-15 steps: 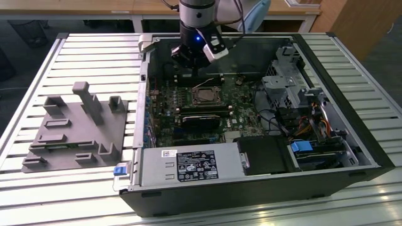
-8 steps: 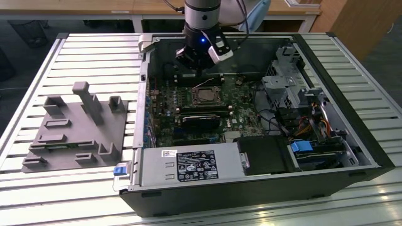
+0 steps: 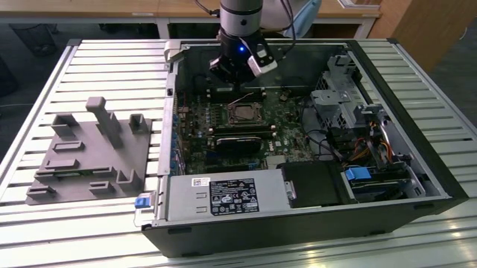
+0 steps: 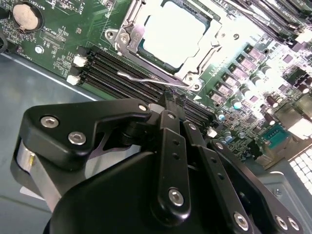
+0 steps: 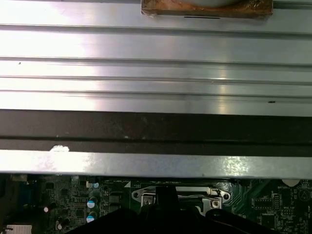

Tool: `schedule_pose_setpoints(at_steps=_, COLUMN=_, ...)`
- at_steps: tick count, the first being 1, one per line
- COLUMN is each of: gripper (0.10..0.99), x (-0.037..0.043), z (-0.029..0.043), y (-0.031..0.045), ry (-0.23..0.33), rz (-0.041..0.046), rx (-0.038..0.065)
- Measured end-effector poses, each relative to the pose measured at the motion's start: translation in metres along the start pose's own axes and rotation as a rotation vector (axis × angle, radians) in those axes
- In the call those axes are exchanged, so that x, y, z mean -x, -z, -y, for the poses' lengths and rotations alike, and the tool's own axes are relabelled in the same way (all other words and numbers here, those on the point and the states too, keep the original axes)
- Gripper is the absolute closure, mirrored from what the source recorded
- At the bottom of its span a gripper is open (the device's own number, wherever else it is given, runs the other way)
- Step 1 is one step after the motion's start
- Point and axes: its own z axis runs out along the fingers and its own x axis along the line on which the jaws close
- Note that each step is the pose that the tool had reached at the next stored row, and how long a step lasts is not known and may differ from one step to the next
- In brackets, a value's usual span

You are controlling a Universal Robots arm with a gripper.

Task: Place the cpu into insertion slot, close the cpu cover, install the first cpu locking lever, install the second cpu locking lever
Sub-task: 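Install the first cpu locking lever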

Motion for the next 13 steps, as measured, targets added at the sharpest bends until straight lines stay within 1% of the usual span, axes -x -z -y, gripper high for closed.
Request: schedule_pose_setpoints(at_steps=13, gripper=0.98, x=0.0014, z=0.0002, y=-0.0024, ry=0.0, rz=0.0001, rx=0.0)
